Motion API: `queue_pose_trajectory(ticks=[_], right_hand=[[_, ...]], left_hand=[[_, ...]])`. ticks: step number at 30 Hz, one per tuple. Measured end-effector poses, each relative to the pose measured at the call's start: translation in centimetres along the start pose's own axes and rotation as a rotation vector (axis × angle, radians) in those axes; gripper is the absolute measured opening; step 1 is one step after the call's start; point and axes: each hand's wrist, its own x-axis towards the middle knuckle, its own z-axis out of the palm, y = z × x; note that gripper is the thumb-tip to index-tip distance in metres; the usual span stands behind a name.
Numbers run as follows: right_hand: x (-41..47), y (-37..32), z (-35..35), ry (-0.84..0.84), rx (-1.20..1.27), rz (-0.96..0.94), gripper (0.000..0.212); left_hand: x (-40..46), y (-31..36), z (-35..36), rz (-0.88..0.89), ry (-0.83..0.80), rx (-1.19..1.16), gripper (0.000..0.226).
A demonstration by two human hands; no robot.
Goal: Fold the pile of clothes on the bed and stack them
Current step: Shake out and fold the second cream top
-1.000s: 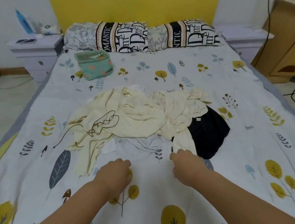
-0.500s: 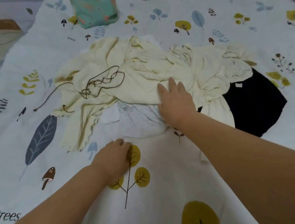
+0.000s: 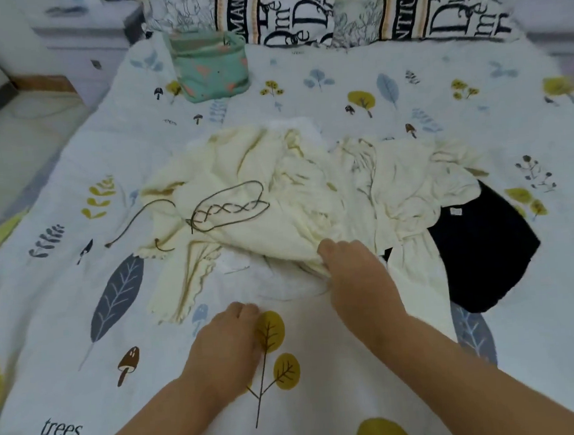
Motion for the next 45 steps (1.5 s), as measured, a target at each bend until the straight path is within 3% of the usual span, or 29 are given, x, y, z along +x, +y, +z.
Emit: queue_pose_trajectory(ticks=[2,4,6,8,10,11,15,19,21,23,27,31,36,37,39,42,45], right_hand=[[-1.5,-0.7,-2.5,0.083,0.048,-0.038,0.046],[-2.9,-1.5,-5.4,0.122,0.067,-0.087,0.045],[-3.9,-2.3,-9.0,0.178,0.089,-0.155,0.04],[-4.6,-3.1,-10.9,0.213,0.098,-0.203,0.03],[-5.3,-3.6,-14.4,0.234,0.083,-0.246,0.023],[-5.8,-3.8,-16.1,0.254,0.079,-0.263,0.023],[-7.0,-5.0,-22.0,0.195,0.119,-0.172,0.057],[-7.4,-7.2,-27.7,0.001,0.046,0.096,0.059],[-7.4,-8.2,-30.2,-0.084,0.066,0.187,0.05],[-7.5,-9.6,-32.9,-0.079,0.061,0.182,0.016],[-8.4,-11.8,-38.5,0.032,0.116,0.114,0.022],[-10.4,-14.3,-43.7,0.341,0.221,-0.111,0.014],[-13.2,-17.3,-48.0,0.478,0.121,-0.383,0.013],[-13.6,-17.8,-48.6,0.502,0.1,-0.422,0.012],[-14.4,-18.6,-49.8,0.523,0.053,-0.476,0.017],[-15.7,-19.2,-51.2,0.546,-0.004,-0.513,0.019],[-17.0,-19.0,-52.0,0.558,-0.034,-0.463,0.023]], left_hand=[[-0.9,1.5,-2.6,0.019,0.301,-0.085,0.046],[-1.2,3.3,-5.4,0.08,0.492,-0.16,0.068],[-1.9,5.5,-9.2,0.138,0.418,-0.156,0.082],[-1.8,6.9,-10.9,0.244,0.261,-0.055,0.054],[-2.9,8.2,-13.9,0.315,0.197,-0.036,0.016],[-3.8,8.7,-15.7,0.321,0.191,-0.077,0.011],[-7.5,10.7,-22.2,0.315,0.23,-0.079,0.031],[-12.4,13.5,-27.4,0.424,0.262,-0.033,0.034],[-14.9,14.8,-29.5,0.479,0.287,-0.062,0.031],[-17.5,15.7,-31.3,0.525,0.309,-0.088,0.029],[-22.4,16.4,-34.3,0.572,0.319,-0.167,0.023],[-26.4,16.9,-38.3,0.499,0.109,-0.429,0.032],[-28.9,19.0,-42.1,0.167,-0.121,-0.958,0.065],[-29.3,19.4,-42.5,0.177,-0.205,-1.038,0.067],[-30.4,20.6,-43.1,0.265,-0.348,-1.225,0.049],[-32.0,21.8,-43.7,0.37,-0.349,-1.367,0.016],[-32.4,22.2,-44.5,0.312,-0.194,-1.517,0.025]])
